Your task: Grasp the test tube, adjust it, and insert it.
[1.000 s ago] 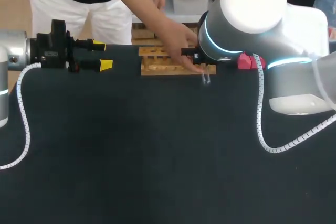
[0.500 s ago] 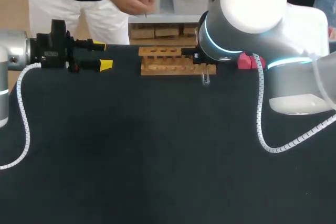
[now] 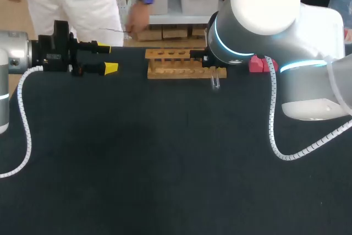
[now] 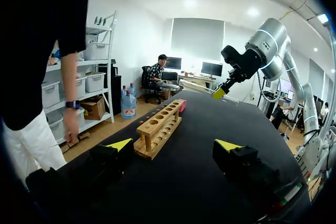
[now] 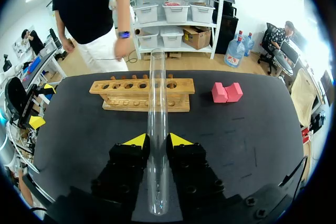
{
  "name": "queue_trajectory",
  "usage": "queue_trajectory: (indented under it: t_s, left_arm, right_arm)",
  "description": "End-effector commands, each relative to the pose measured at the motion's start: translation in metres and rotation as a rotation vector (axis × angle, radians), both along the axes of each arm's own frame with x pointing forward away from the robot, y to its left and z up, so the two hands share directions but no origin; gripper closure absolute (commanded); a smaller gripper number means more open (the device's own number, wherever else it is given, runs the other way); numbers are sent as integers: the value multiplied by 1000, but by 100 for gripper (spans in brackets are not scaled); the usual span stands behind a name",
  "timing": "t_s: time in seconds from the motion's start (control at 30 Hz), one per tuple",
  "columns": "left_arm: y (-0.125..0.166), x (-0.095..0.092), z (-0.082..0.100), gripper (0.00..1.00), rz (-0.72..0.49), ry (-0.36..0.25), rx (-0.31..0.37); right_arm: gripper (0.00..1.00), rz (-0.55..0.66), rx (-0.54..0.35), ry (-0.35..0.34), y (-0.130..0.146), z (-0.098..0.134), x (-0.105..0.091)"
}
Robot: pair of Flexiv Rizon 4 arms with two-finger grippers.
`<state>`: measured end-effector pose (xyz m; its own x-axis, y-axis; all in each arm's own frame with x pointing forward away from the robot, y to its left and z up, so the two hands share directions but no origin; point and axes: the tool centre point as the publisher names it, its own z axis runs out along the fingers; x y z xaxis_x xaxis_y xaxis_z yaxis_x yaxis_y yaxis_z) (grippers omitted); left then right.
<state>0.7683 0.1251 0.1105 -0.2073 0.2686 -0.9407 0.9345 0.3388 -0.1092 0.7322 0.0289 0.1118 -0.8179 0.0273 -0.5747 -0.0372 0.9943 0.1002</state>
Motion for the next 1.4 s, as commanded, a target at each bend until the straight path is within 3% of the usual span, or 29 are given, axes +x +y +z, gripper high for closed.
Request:
queue_trajectory:
  t_s: [0.03, 0.83, 1.4]
  left_arm:
    - [0, 0, -1, 0, 1, -4, -3]
    - [0, 0, -1, 0, 1, -4, -3]
    - [0, 0, -1, 0, 1, -4, -3]
  right_arm:
    - [100, -2, 2, -7, -1, 0, -2]
    - [100, -2, 2, -7, -1, 0, -2]
    - [100, 0, 7, 23, 8, -35, 36]
